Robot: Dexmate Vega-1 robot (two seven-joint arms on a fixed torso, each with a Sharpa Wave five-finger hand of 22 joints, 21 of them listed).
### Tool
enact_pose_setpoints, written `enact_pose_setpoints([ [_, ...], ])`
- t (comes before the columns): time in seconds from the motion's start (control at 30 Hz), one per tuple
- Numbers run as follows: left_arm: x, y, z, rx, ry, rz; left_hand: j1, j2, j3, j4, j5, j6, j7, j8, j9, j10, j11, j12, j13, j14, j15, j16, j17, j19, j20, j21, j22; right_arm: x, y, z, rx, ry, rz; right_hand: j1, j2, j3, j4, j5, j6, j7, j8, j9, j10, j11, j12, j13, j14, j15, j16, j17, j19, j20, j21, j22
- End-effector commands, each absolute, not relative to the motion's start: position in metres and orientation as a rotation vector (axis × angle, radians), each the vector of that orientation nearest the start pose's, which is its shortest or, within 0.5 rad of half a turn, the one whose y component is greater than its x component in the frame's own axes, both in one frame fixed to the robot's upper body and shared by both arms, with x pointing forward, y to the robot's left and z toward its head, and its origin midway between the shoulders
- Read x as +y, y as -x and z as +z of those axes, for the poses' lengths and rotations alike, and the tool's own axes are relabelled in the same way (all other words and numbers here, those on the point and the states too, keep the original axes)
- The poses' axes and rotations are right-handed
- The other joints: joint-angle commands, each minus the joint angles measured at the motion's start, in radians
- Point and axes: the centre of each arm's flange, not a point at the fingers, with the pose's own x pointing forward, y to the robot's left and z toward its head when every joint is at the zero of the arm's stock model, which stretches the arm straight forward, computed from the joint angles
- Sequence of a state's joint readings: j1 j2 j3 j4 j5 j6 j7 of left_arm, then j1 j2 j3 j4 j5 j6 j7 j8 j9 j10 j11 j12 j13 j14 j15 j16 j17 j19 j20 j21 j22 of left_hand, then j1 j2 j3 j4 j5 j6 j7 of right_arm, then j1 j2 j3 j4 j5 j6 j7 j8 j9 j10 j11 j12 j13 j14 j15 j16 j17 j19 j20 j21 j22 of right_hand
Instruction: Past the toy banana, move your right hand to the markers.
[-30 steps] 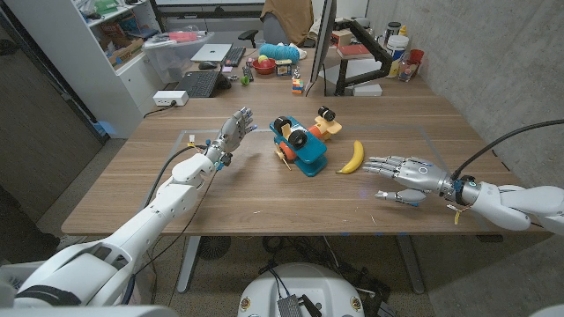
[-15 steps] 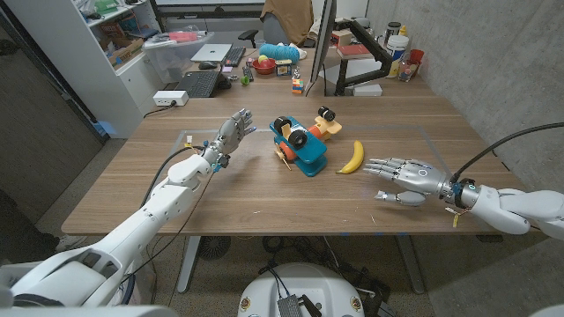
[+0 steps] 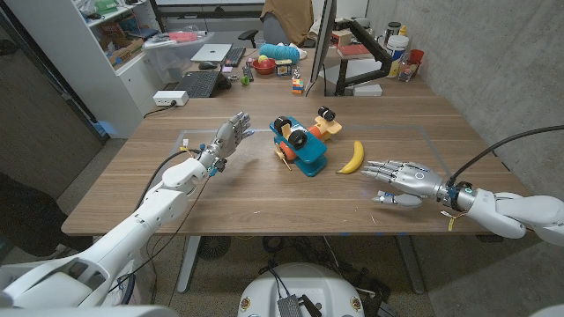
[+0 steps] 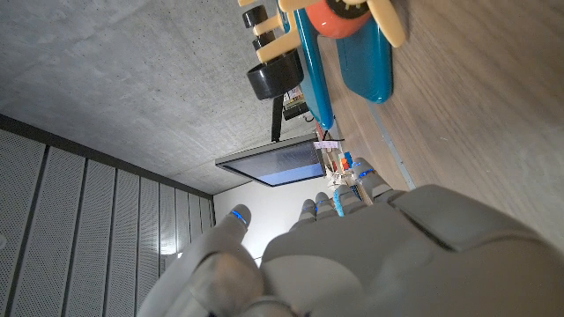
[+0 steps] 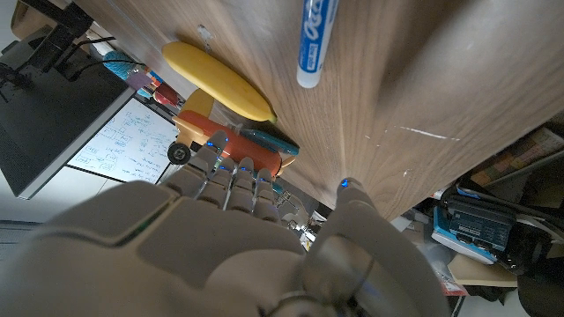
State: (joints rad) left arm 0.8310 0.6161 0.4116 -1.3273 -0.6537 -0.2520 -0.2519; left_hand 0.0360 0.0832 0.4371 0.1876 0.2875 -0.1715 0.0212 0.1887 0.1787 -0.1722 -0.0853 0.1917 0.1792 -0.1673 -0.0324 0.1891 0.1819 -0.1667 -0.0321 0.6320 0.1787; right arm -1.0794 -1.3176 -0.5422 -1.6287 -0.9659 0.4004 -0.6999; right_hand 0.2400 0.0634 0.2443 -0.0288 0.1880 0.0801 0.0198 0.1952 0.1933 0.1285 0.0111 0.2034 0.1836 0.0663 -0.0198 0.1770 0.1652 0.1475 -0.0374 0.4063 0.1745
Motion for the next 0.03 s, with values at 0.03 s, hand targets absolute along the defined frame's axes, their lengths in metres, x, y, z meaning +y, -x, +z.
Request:
enact_pose_setpoints([
  [0.03,0.2942,-0.6339,-0.0294,-0.550,-0.148,-0.414,-0.011,0.088,0.000,-0.002,-0.001,-0.135,0.000,0.004,0.005,-0.052,-0.004,0.002,0.003,-0.033,-0.013,0.004,0.002,-0.045,-0.053,-0.003,0.006,-0.3489,-0.5141,-0.1032,-1.141,1.907,0.200,0.007,-0.002,-0.005,0.002,0.004,0.006,0.001,0.001,0.002,0.003,0.003,0.007,0.003,0.009,0.002,0.004,0.004,0.008,-0.028,-0.004,0.002],
])
